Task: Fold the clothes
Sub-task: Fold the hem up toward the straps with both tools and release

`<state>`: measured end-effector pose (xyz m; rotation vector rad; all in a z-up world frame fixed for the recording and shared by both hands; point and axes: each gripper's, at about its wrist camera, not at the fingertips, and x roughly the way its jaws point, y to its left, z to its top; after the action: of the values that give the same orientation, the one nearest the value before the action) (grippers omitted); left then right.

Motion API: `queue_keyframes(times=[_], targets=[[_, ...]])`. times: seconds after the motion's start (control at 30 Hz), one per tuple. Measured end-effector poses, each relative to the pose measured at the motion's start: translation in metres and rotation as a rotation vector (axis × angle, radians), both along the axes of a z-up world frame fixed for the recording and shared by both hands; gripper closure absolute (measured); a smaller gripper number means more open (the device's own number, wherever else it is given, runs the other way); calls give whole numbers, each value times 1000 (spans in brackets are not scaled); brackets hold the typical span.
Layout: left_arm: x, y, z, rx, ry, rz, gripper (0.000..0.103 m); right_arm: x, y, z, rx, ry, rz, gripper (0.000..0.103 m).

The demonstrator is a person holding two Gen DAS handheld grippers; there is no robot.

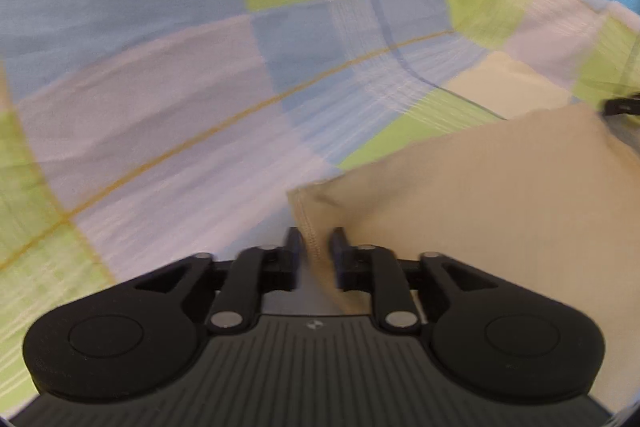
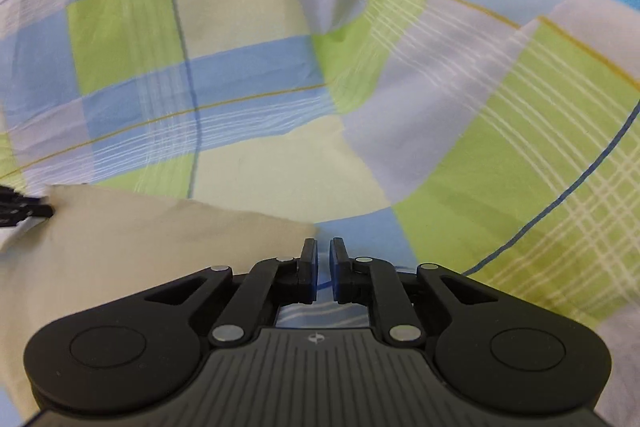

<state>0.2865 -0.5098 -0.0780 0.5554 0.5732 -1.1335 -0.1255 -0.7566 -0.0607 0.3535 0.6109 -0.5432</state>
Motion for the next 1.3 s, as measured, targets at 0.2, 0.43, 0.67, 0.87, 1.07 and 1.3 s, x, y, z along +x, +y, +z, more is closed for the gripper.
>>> queue_keyframes(times=[0.2, 0.43, 0.67, 0.87, 1.07, 1.3], targets=[[-9, 47, 21, -25, 33, -13, 82, -22, 68, 26, -81, 48, 166, 80], [-71, 122, 25, -33, 131, -151, 80, -46, 150, 7, -80, 162, 329, 71], [-89, 150, 7, -63, 250, -175, 79, -76, 149, -12, 60, 169, 205, 64], [-90, 144, -3, -67, 287, -171, 101, -90, 123, -24, 262, 9, 90, 66], [-89, 151, 3, -35, 245, -192, 102, -101, 120, -24, 255, 8, 66, 96], [-111, 159, 18, 52, -15, -228, 100, -110, 140, -6, 87, 117, 81, 88]])
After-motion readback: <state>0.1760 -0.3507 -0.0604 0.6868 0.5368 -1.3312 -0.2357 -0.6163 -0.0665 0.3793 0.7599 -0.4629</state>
